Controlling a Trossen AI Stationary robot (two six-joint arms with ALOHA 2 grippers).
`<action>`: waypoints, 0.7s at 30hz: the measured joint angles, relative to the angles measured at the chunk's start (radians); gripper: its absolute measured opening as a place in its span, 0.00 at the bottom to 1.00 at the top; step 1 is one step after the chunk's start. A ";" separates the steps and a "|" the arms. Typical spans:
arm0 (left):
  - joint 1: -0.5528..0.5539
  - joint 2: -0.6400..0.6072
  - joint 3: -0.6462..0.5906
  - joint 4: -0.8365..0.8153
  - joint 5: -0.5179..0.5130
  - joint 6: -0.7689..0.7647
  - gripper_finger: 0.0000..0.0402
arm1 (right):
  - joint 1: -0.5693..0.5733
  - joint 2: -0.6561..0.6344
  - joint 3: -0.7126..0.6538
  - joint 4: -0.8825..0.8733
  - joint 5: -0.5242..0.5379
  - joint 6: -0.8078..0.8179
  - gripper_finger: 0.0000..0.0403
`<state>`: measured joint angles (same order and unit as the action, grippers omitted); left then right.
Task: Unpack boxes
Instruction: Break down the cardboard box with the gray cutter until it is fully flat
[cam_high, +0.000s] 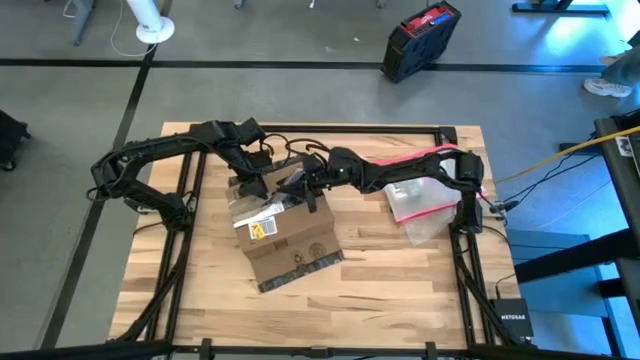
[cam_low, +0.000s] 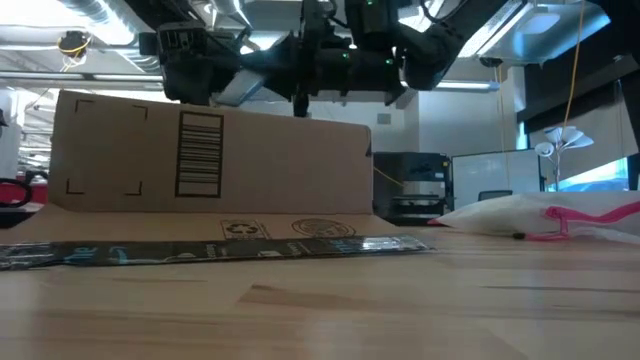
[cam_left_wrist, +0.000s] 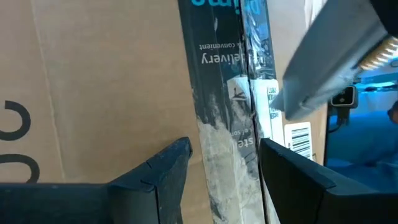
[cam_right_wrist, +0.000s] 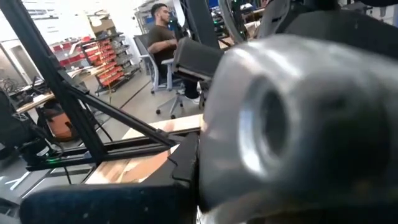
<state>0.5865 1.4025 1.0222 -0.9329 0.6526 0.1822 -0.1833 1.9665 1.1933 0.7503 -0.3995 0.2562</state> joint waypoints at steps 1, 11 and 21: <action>-0.001 0.000 0.000 0.000 -0.005 0.000 0.48 | 0.000 0.003 0.006 0.000 0.000 -0.002 0.17; -0.011 0.000 0.000 -0.002 -0.029 0.001 0.48 | 0.000 0.003 0.011 -0.117 0.024 -0.109 0.17; -0.018 0.015 0.000 -0.001 -0.028 0.008 0.48 | 0.000 0.003 0.021 -0.052 0.032 -0.108 0.17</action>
<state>0.5683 1.4174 1.0224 -0.9340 0.6241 0.1902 -0.1837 1.9697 1.2145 0.6979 -0.3676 0.1486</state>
